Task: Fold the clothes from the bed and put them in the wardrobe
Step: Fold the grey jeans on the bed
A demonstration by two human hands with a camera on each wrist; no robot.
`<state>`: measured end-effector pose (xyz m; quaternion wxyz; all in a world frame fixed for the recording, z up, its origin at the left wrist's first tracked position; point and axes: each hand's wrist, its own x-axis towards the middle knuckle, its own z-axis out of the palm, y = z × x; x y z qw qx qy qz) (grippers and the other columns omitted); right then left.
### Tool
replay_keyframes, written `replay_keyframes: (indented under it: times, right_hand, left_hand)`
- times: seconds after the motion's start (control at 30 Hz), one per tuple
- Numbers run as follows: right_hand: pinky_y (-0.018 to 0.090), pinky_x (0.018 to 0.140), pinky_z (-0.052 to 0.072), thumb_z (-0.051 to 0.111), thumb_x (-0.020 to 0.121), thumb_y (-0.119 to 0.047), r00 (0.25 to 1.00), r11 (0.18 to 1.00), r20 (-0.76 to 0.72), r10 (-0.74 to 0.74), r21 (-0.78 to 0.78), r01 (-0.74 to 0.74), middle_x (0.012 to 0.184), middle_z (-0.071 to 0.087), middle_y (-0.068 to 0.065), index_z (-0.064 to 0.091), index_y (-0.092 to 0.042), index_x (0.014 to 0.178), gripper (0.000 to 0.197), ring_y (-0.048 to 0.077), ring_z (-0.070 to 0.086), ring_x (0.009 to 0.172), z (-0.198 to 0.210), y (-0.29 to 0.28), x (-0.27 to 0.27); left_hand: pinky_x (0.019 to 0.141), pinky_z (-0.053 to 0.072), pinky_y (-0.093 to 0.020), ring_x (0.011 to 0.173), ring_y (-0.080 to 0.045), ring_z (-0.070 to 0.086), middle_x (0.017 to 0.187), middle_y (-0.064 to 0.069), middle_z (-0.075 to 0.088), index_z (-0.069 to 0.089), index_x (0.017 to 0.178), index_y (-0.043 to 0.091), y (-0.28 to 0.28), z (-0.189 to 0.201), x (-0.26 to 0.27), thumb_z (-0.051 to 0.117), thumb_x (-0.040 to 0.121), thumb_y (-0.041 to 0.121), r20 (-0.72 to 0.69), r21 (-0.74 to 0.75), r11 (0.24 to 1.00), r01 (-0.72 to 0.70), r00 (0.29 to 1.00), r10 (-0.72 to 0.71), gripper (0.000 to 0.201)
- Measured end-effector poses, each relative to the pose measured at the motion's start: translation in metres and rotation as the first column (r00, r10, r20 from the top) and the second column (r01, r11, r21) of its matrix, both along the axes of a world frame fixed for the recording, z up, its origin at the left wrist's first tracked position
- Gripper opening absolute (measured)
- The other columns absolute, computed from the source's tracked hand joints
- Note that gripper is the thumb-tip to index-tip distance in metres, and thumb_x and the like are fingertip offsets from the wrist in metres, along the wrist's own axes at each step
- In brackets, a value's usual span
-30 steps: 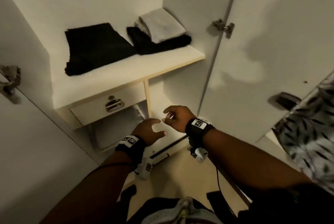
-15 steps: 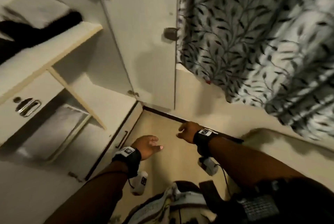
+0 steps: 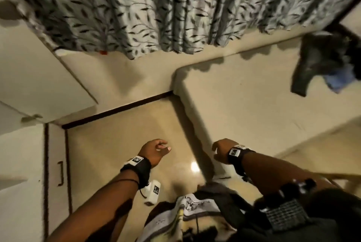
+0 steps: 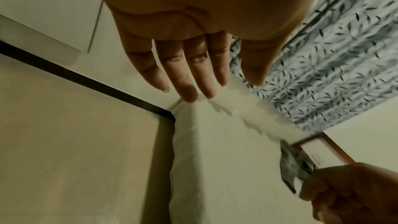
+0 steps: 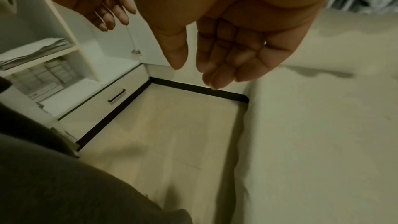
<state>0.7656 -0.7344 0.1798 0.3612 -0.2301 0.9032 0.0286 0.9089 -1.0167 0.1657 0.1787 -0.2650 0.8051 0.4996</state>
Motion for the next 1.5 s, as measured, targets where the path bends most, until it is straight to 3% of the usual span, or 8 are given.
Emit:
replay_keyframes:
  times: [0.23,0.43,0.57,0.73,0.9,1.03,1.2,1.5]
  right_hand:
    - [0.031,0.095,0.049,0.064,0.090,-0.051,0.919,0.912,-0.020,-0.394,-0.130,0.388,0.118,0.071,-0.005,0.064,-0.028,0.126,0.043,0.021,0.063,0.115,0.007,0.177,0.022]
    - [0.027,0.090,0.049,0.066,0.089,-0.045,0.837,0.811,0.005,-0.547,-0.246,0.531,0.109,0.073,-0.004,0.067,-0.027,0.121,0.037,0.021,0.065,0.108,-0.010,0.325,0.049]
    - [0.027,0.084,0.052,0.075,0.088,-0.039,0.653,0.608,0.127,-0.746,-0.269,0.747,0.089,0.068,-0.008,0.070,-0.032,0.097,0.013,0.015,0.066,0.084,-0.012,0.441,0.058]
    - [0.026,0.095,0.047,0.076,0.080,-0.050,0.546,0.515,0.074,-0.834,-0.248,0.820,0.123,0.063,0.005,0.070,-0.029,0.110,0.037,0.022,0.062,0.112,0.000,0.555,0.047]
    - [0.026,0.098,0.046,0.075,0.085,-0.046,0.485,0.434,0.082,-0.870,-0.337,0.835,0.127,0.067,0.001,0.069,-0.023,0.118,0.040,0.020,0.062,0.115,0.015,0.622,0.025]
    - [0.023,0.089,0.046,0.076,0.086,-0.044,0.467,0.399,0.116,-0.877,-0.365,0.841,0.112,0.069,0.001,0.069,-0.022,0.118,0.039,0.018,0.064,0.105,0.011,0.643,0.008]
    - [0.027,0.096,0.049,0.076,0.085,-0.045,0.508,0.437,0.150,-0.848,-0.345,0.831,0.112,0.071,0.000,0.068,-0.024,0.118,0.039,0.019,0.066,0.109,0.001,0.663,-0.031]
    - [0.024,0.087,0.047,0.075,0.087,-0.043,0.599,0.572,0.087,-0.796,-0.219,0.791,0.117,0.069,0.001,0.067,-0.021,0.122,0.042,0.021,0.066,0.106,0.013,0.693,-0.163]
  left_hand:
    - [0.090,0.041,-0.021,0.101,-0.013,0.060,0.110,0.001,0.066,0.065,0.120,0.021,0.144,-0.006,-0.045,0.076,0.089,0.036,0.128,-0.042,0.913,0.406,0.908,-0.398,0.036]
    - [0.094,0.047,-0.023,0.102,-0.011,0.064,0.111,0.006,0.069,0.069,0.120,0.022,0.299,-0.018,-0.093,0.077,0.082,0.053,0.171,-0.087,0.792,0.605,0.792,-0.586,0.050]
    - [0.097,0.053,-0.032,0.101,-0.020,0.068,0.115,-0.002,0.071,0.068,0.122,0.025,0.434,-0.009,-0.122,0.078,0.085,0.046,0.151,-0.020,0.760,0.650,0.753,-0.640,0.043]
    - [0.098,0.052,-0.033,0.095,-0.017,0.068,0.107,0.002,0.071,0.064,0.129,0.023,0.566,0.010,-0.149,0.075,0.089,0.045,0.050,0.027,0.694,0.720,0.692,-0.720,0.047]
    - [0.099,0.051,-0.032,0.096,-0.019,0.067,0.124,-0.004,0.070,0.062,0.137,0.022,0.640,0.021,-0.181,0.074,0.087,0.052,0.081,-0.044,0.558,0.828,0.560,-0.824,0.059]
    - [0.088,0.048,-0.026,0.093,-0.017,0.066,0.124,-0.003,0.069,0.063,0.133,0.023,0.666,0.021,-0.210,0.075,0.088,0.049,0.092,-0.051,0.591,0.805,0.593,-0.800,0.054]
    - [0.065,0.047,-0.019,0.076,-0.009,0.065,0.120,-0.001,0.070,0.063,0.128,0.024,0.686,0.015,-0.245,0.075,0.089,0.043,0.114,0.045,0.678,0.734,0.670,-0.733,0.045]
    - [0.060,0.041,-0.022,0.072,-0.017,0.064,0.107,0.003,0.071,0.069,0.110,0.025,0.700,0.019,-0.368,0.070,0.091,0.049,0.102,0.200,0.777,0.596,0.776,-0.622,0.031]
